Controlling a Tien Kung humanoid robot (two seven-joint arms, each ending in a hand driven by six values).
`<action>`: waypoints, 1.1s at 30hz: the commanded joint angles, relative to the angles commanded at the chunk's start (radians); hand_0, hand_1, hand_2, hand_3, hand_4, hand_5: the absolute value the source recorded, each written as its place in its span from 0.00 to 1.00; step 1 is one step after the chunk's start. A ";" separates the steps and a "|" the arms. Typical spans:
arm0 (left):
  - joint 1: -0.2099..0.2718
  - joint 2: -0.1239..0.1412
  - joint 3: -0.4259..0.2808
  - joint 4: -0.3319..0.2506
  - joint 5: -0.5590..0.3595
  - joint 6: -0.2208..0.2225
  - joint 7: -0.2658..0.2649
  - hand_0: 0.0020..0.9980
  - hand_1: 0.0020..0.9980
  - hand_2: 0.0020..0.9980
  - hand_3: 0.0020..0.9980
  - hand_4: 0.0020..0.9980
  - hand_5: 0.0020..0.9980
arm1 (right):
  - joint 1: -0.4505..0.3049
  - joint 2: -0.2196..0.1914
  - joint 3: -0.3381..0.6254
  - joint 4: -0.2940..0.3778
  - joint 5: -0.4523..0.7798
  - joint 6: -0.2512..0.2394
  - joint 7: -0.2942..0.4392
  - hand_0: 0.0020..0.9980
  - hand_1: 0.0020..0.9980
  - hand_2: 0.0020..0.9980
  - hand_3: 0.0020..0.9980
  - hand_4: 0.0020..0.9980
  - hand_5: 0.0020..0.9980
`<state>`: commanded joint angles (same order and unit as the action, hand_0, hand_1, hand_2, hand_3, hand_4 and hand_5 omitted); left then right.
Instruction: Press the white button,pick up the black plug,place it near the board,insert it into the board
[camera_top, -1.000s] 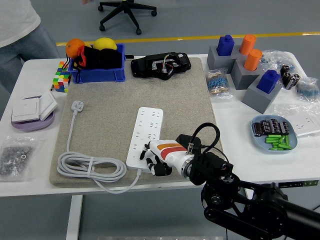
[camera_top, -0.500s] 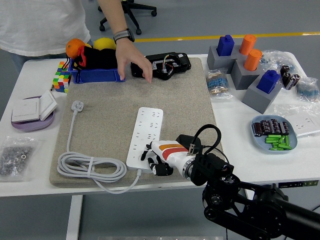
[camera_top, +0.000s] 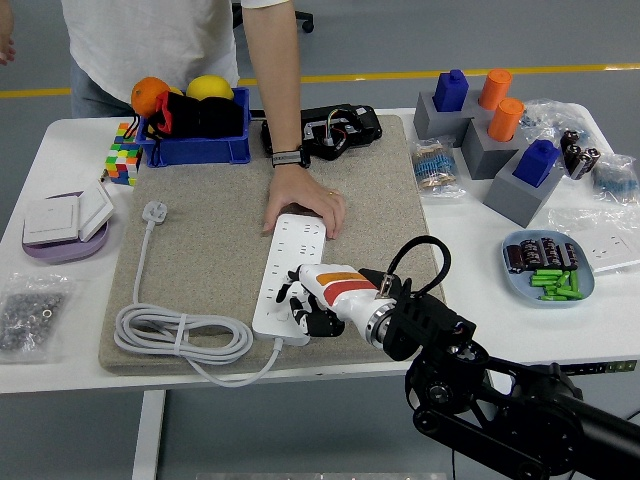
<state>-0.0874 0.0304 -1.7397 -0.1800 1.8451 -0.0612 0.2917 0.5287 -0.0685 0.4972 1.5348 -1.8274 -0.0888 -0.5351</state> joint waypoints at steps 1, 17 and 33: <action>0.000 0.000 -0.001 0.000 0.002 0.000 0.000 0.62 0.63 0.64 0.69 0.55 0.39 | -0.002 -0.004 0.013 0.021 -0.009 -0.001 0.001 0.00 0.01 0.11 0.59 0.34 0.05; -0.004 -0.002 -0.001 0.000 0.000 0.000 -0.003 0.62 0.63 0.64 0.69 0.55 0.39 | -0.114 -0.054 0.236 -0.006 -0.078 -0.058 0.197 0.35 0.31 0.35 0.61 0.56 0.11; -0.001 -0.008 0.007 0.000 -0.001 -0.003 -0.001 0.62 0.63 0.64 0.69 0.55 0.39 | -0.235 -0.100 0.329 -0.053 -0.044 -0.026 0.243 0.89 0.88 0.86 0.84 1.00 0.35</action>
<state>-0.0884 0.0229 -1.7329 -0.1800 1.8440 -0.0639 0.2903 0.2939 -0.1688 0.8262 1.4818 -1.8712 -0.1144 -0.2926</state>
